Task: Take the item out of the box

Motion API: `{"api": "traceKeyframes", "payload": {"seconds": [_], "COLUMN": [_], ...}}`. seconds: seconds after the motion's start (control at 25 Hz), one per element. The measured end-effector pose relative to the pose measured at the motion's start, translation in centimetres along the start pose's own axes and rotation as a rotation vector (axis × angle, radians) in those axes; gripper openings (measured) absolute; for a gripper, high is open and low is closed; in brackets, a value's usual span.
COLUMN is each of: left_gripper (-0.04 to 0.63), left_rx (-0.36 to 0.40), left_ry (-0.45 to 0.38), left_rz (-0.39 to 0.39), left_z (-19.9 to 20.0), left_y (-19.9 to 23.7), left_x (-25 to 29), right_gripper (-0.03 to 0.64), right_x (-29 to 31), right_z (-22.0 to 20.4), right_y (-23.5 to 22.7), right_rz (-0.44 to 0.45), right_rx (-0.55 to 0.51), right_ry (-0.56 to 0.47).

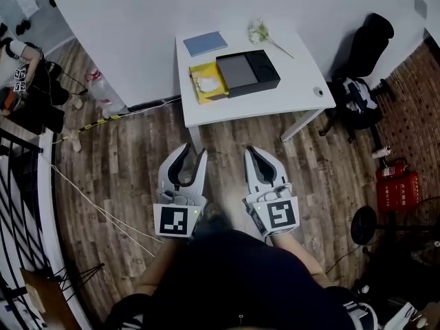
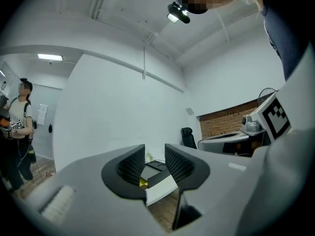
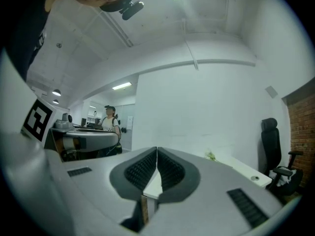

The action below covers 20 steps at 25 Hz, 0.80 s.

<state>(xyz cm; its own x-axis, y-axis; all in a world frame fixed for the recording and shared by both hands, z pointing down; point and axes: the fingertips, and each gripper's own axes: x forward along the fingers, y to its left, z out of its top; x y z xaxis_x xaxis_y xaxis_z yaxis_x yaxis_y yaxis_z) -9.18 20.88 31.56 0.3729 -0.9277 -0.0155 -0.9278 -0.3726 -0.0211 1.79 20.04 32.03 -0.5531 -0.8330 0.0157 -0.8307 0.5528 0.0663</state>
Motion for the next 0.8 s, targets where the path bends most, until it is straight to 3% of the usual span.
{"api": "traceKeyframes", "payload": {"seconds": [0.4,0.8], "left_gripper": [0.133,0.133], "left_rx": [0.029,0.023], "left_ry": [-0.036,-0.067], "left_rz": [0.0,-0.026], "left_z": [-0.2,-0.1], "left_y": [3.8,4.6], "left_x": [5.0,8.7], "right_gripper": [0.012,0.012], "right_x": [4.9,7.9], "right_z": [-1.0,-1.4], "right_y": [-2.1,-4.7], "right_rz": [-0.025,-0.042], "right_rx": [0.006,0.025], "right_ry": [0.008,0.007]}}
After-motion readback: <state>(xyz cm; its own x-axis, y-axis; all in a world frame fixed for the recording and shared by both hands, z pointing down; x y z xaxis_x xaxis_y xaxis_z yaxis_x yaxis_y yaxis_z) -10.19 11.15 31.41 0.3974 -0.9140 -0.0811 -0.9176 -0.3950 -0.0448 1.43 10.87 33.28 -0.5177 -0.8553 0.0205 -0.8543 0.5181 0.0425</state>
